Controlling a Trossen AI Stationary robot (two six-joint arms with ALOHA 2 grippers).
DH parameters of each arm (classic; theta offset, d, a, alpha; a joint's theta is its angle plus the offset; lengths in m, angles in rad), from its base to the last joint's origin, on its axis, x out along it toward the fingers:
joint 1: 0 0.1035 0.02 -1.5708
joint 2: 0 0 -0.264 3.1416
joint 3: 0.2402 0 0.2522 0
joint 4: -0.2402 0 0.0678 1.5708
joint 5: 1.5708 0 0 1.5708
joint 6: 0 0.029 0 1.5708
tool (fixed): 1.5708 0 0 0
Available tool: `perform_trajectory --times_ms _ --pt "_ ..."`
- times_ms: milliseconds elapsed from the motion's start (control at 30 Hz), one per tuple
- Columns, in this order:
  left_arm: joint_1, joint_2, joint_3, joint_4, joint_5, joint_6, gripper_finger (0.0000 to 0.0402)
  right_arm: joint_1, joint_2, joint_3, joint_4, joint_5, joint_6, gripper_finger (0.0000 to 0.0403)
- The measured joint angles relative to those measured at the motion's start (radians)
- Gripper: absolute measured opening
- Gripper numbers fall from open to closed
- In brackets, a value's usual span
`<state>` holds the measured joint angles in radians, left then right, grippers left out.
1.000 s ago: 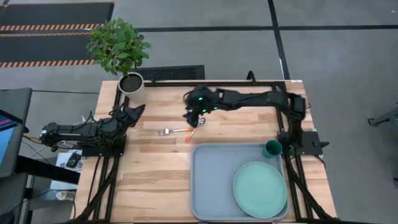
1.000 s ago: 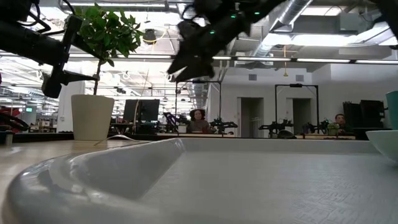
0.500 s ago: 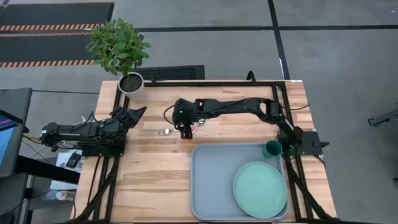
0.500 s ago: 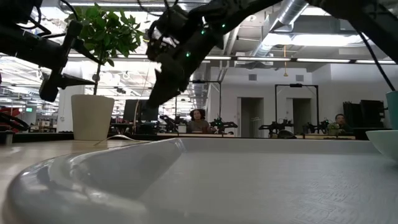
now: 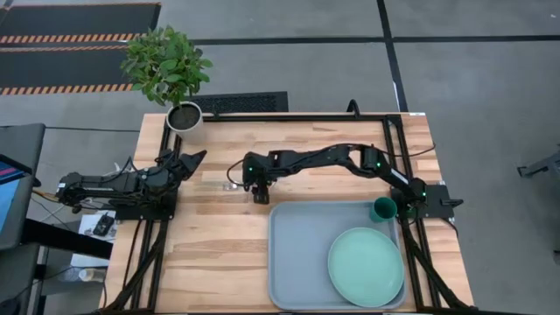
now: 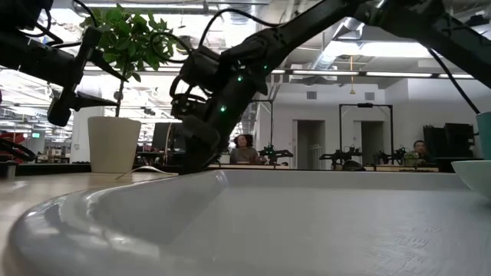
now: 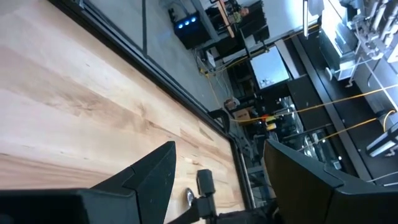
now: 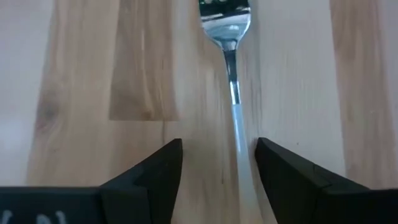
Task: Pick and place plate/cup/fork/spoon on tray
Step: Put the orange fork on the left of the light blue plate on the blue serving tray
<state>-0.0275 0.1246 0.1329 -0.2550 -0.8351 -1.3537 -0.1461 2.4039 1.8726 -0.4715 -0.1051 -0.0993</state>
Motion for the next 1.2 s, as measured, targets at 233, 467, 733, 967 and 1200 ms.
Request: perform_trajectory --times_ms 233,467,733,967,1200 --pt "0.0 0.0 0.0 -0.001 -0.001 -0.006 0.0231 -0.007 0.0 -0.002 -0.015 0.072 0.022 0.0157" --pt "0.0 0.0 0.0 -0.002 -0.004 -0.013 0.0231 -0.007 0.0 -0.001 -0.041 0.092 0.042 0.0022" --pt "0.0 0.0 0.0 -0.002 -0.015 -0.021 0.0231 -0.01 0.008 0.054 -0.091 0.065 0.068 0.0009" --pt "0.0 0.0 0.0 -0.001 -0.015 -0.024 0.0231 -0.074 0.007 0.213 -0.202 -0.06 0.127 0.0008" --pt "0.0 0.0 0.0 0.057 0.007 0.117 0.0231 -0.166 0.007 0.342 -0.345 -0.386 0.157 0.0006"
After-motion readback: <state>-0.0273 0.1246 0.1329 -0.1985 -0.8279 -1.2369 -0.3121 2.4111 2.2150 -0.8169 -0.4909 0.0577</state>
